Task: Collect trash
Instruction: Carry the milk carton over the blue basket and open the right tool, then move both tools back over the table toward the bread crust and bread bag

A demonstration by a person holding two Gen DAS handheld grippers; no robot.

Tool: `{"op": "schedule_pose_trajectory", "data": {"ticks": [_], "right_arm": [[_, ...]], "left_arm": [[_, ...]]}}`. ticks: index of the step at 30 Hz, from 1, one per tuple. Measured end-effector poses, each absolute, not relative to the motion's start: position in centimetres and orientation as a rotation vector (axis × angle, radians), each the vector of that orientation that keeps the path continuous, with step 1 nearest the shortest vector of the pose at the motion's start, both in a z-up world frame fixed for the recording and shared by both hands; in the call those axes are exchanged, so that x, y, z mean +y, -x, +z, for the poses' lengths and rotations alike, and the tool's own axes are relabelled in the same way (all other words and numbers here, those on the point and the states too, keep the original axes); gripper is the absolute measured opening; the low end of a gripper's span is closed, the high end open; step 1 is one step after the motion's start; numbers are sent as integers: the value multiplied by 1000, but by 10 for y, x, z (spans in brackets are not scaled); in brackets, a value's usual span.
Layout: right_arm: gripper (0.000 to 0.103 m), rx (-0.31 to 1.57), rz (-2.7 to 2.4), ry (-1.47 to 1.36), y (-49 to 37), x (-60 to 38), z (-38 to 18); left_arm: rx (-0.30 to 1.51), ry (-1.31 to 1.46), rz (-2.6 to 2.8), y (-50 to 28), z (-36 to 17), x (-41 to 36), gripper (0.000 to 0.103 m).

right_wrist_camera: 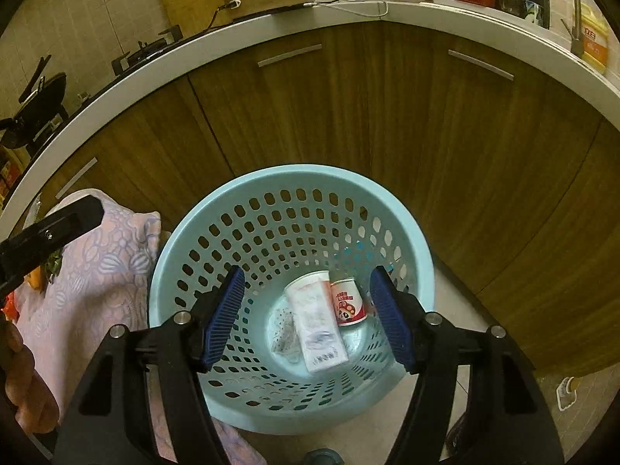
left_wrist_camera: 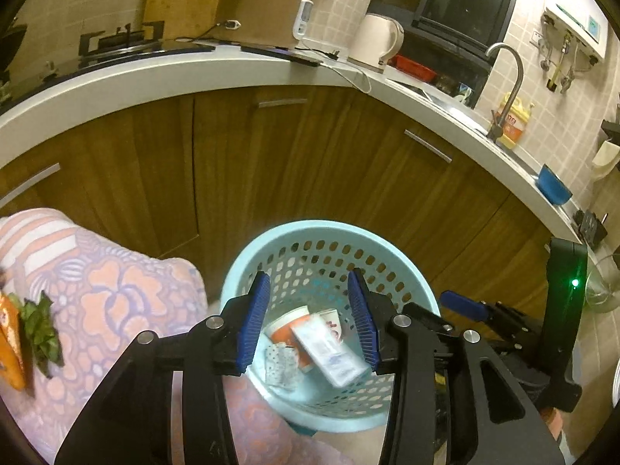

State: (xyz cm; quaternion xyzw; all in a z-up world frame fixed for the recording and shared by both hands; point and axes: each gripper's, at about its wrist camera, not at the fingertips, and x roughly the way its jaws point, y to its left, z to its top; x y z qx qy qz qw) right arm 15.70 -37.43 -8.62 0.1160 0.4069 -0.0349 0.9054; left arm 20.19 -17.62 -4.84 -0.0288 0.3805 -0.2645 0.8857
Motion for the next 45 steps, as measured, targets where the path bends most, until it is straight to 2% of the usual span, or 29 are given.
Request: {"op": "schedule_pose_trajectory", "data": {"ticks": [12,22,27,31,39,45], "right_arm": [[63,702,84,-126,-133,-302,-32],[53,649,315,-55,-129,-188,0],[51,644,391,-23,-129,-137,7],[51,633,453,14,-129,-97,12],[51,631,474,50,-154,-53,3],[51,660,449,34,-193,-41,-10]], "left_arm": [[657,108,-454,-152,-3,-116,40],[554,181,-160,-88,26,9,41],[528,217,19,-60,30,78,45],[524,236,154,-37,23,130,53],[587,335,327,-18,-12,217,56],[655,348,390,-34,-43,239,57]]}}
